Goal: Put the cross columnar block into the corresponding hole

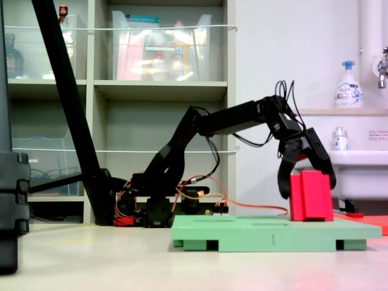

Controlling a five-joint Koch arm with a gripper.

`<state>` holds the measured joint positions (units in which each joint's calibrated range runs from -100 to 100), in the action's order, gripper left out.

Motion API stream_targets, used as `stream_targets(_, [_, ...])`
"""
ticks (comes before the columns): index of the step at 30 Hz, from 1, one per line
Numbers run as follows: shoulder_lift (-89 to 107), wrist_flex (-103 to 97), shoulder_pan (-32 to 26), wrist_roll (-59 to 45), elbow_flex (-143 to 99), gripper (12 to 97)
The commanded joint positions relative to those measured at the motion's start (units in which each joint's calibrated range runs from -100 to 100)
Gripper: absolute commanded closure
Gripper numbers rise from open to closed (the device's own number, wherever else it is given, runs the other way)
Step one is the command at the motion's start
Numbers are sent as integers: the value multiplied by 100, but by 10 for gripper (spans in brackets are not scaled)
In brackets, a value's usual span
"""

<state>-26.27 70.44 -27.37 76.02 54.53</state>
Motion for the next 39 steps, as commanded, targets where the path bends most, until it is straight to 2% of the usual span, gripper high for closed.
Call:
stream_targets(1, [-376,-789,78,132,280,604])
stream_targets(21, [336,87,-29,332,280,605])
stream_targets(27, [336,125,-98,684,280,605])
stream_targets(39, [-55,-9,-5,303,300,623])
